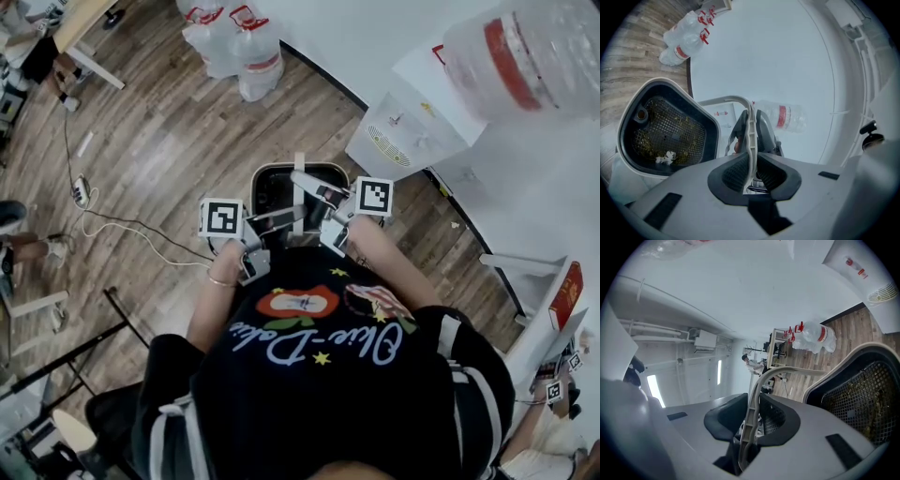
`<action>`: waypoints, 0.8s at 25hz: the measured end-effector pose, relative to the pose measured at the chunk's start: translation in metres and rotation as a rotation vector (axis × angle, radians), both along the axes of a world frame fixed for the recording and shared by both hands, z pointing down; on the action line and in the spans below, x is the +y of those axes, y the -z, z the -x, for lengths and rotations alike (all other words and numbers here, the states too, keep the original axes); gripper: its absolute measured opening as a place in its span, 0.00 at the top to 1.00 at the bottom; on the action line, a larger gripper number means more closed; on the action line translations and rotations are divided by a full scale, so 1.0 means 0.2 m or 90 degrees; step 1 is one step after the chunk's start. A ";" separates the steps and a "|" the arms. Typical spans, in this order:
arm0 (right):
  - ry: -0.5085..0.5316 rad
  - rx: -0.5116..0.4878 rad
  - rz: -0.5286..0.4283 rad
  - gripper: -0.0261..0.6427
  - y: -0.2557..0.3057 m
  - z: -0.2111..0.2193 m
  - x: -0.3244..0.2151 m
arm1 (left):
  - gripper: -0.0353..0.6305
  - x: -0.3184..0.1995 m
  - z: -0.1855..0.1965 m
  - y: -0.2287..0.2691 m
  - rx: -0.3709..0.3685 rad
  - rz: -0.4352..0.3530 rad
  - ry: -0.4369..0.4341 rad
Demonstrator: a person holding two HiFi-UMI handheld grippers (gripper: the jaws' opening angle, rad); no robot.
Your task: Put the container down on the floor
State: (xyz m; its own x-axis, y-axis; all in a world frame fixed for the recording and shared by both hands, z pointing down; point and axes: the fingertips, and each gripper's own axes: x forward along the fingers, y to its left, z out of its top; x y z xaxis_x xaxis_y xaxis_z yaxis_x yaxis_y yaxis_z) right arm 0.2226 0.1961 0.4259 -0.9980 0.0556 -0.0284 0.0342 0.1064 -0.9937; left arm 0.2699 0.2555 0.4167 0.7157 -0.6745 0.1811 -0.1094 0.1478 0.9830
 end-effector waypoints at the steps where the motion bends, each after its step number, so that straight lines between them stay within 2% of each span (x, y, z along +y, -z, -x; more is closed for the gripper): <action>1: 0.002 0.002 0.002 0.86 0.00 -0.01 0.00 | 0.87 0.00 -0.01 -0.01 -0.002 0.001 0.005; 10: 0.003 -0.006 0.021 0.86 -0.03 -0.06 -0.02 | 0.87 -0.03 -0.06 -0.03 0.000 0.004 0.010; 20: -0.039 0.003 0.037 0.86 -0.06 0.03 -0.17 | 0.87 -0.17 0.04 -0.07 0.024 0.004 -0.019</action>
State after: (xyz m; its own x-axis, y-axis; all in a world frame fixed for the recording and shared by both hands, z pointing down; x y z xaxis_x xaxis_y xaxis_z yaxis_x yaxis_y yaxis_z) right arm 0.2162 0.1619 0.4387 -0.9997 -0.0078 -0.0251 0.0247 0.0498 -0.9985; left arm 0.2620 0.2215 0.4303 0.7423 -0.6514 0.1572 -0.0761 0.1511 0.9856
